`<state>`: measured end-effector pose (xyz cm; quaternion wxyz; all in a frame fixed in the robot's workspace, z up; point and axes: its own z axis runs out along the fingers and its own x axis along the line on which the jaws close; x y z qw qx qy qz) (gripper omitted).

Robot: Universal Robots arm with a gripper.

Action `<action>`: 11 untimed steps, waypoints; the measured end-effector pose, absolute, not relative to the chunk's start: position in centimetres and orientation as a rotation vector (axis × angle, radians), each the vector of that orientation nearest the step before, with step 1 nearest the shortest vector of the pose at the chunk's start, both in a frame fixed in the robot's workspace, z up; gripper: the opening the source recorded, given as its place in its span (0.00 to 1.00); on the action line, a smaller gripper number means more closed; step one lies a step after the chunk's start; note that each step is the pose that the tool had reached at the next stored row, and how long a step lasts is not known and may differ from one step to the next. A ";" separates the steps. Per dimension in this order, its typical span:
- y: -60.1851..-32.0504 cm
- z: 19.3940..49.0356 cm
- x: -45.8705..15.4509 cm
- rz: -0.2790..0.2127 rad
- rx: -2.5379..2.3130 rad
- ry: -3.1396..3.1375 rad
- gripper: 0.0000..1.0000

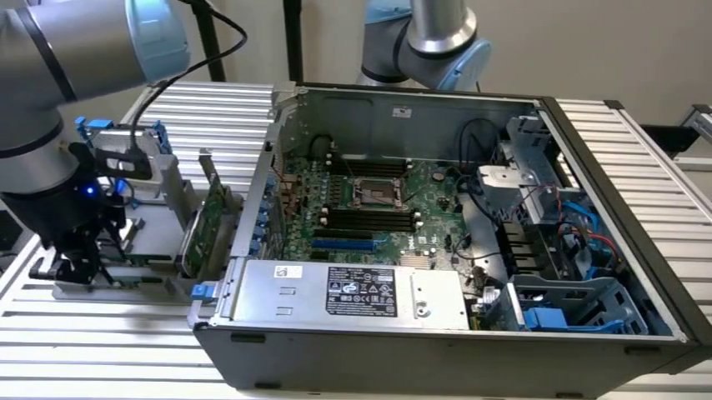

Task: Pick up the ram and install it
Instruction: 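Pick up the ram and move it above insertion slot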

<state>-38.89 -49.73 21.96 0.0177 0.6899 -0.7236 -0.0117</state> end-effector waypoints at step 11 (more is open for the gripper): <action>-49.7 20.0 -38.9 -0.036 2.166 -2.226 1.00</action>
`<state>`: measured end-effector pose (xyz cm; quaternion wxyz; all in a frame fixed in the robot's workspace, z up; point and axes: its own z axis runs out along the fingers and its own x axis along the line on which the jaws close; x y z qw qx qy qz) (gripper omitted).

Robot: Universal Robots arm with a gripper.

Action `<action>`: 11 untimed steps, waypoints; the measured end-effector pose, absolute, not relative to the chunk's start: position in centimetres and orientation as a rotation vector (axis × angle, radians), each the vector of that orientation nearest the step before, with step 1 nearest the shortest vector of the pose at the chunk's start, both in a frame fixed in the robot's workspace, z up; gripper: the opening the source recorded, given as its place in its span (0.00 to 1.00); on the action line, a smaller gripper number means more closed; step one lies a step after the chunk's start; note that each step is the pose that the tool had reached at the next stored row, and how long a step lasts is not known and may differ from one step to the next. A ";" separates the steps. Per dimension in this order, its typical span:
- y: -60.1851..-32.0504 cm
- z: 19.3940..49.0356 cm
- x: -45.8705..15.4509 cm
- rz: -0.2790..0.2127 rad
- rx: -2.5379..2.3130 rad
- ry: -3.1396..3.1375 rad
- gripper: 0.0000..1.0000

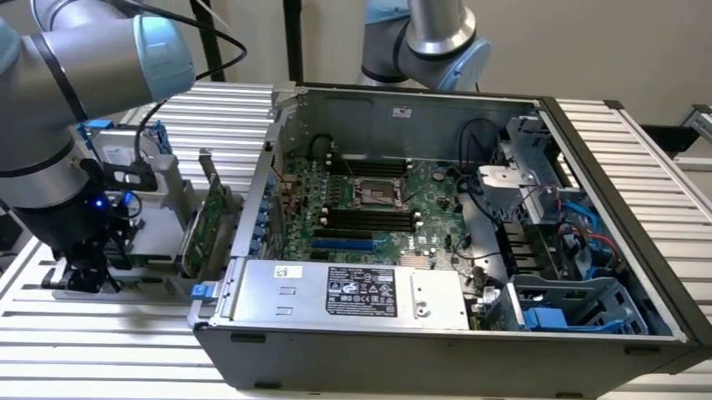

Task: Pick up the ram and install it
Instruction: 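Pick up the ram and move it above insertion slot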

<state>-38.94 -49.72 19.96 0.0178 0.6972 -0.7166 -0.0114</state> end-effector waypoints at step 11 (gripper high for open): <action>-49.7 19.6 -38.9 -0.043 2.195 -2.204 1.00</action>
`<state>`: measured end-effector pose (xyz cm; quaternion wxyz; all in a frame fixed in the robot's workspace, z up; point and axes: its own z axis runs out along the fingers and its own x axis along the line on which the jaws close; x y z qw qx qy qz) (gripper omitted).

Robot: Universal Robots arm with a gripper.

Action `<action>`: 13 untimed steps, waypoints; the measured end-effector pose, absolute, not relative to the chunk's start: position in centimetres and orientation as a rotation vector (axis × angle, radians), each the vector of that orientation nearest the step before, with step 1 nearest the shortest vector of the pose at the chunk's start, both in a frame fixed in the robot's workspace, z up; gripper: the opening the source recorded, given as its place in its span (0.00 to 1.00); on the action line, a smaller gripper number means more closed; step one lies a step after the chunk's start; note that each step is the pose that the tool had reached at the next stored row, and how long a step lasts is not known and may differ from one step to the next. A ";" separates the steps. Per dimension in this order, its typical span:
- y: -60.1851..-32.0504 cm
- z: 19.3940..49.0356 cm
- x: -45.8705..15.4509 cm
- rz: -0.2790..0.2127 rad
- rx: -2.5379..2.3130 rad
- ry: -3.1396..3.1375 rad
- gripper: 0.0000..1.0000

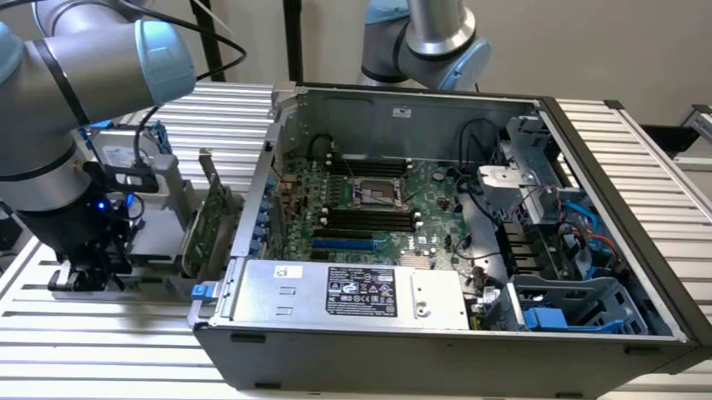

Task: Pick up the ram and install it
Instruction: 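Pick up the ram and move it above insertion slot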

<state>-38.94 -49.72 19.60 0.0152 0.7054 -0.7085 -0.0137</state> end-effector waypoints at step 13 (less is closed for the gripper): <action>-49.7 19.6 -38.9 -0.046 2.219 -2.185 0.00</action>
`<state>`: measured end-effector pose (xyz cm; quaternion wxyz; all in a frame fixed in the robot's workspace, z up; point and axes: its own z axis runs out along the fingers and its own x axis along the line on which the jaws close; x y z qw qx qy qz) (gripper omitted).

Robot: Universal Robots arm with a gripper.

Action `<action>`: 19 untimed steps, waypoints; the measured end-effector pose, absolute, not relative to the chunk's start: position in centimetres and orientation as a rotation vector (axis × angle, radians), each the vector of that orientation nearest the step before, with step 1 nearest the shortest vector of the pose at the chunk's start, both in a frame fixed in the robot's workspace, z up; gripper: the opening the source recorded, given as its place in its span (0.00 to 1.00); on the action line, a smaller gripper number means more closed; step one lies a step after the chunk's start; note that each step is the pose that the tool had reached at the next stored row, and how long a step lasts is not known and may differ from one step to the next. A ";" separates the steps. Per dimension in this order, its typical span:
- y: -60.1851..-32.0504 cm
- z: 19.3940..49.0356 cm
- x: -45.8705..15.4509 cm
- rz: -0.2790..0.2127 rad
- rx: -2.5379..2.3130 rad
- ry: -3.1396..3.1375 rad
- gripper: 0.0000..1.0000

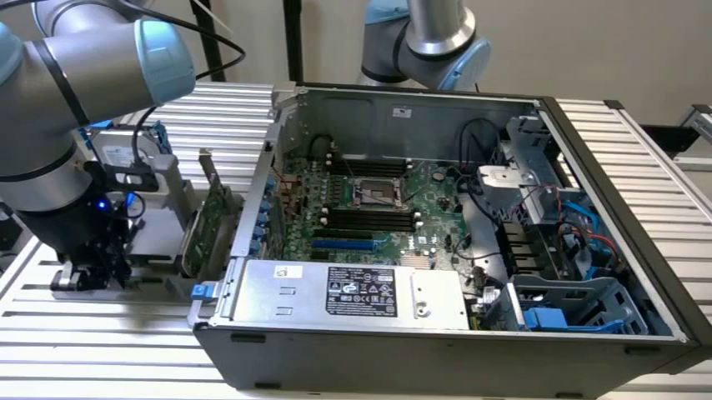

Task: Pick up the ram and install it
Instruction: 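Pick up the ram and move it above insertion slot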

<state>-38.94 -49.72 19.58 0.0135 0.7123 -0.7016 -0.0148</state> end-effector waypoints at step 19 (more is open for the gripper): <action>-50.4 19.6 -39.0 -0.046 2.217 -2.187 0.00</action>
